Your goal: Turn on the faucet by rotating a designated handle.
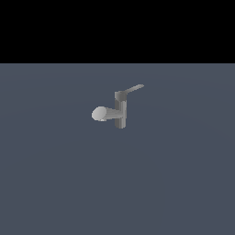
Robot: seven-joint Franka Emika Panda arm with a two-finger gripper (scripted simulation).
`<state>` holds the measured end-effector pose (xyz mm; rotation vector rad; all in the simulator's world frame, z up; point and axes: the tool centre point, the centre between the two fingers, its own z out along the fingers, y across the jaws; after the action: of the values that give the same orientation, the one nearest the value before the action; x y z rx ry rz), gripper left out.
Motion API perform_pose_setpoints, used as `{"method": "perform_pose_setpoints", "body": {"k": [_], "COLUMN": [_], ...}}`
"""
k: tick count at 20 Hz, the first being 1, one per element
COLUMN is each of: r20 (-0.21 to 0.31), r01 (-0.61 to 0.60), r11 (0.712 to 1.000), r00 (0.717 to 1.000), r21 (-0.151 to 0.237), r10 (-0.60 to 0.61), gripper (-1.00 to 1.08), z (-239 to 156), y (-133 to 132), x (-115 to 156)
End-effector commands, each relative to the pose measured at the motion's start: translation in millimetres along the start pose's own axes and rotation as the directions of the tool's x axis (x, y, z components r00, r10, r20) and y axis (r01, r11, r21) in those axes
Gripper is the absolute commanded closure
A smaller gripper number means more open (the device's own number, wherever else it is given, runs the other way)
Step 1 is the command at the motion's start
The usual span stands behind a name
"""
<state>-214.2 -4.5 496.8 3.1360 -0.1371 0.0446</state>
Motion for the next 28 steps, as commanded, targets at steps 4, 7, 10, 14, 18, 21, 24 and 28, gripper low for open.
{"method": "perform_pose_setpoints", "body": {"k": [4, 7, 10, 14, 18, 21, 24, 28], "r20": [0.008, 0.016, 0.025, 0.039, 0.053, 0.063, 0.071, 0.08], "r01": [-0.119, -0.201, -0.285, -0.396, -0.502, -0.578, -0.649, -0.736], "r11": [0.993, 0.979, 0.957, 0.917, 0.863, 0.814, 0.759, 0.675], "r00": [0.993, 0.979, 0.958, 0.918, 0.865, 0.816, 0.76, 0.676], "r21": [0.022, 0.035, 0.045, 0.053, 0.056, 0.055, 0.052, 0.043], "r10": [0.118, 0.201, 0.285, 0.394, 0.5, 0.575, 0.646, 0.732], "gripper": [1.08, 1.08, 1.08, 1.08, 1.08, 1.08, 1.08, 1.08], "z": [8, 15, 24, 37, 54, 68, 83, 105], "y": [1, 2, 3, 6, 9, 12, 15, 20], "x": [31, 52, 74, 102, 130, 151, 171, 197]}}
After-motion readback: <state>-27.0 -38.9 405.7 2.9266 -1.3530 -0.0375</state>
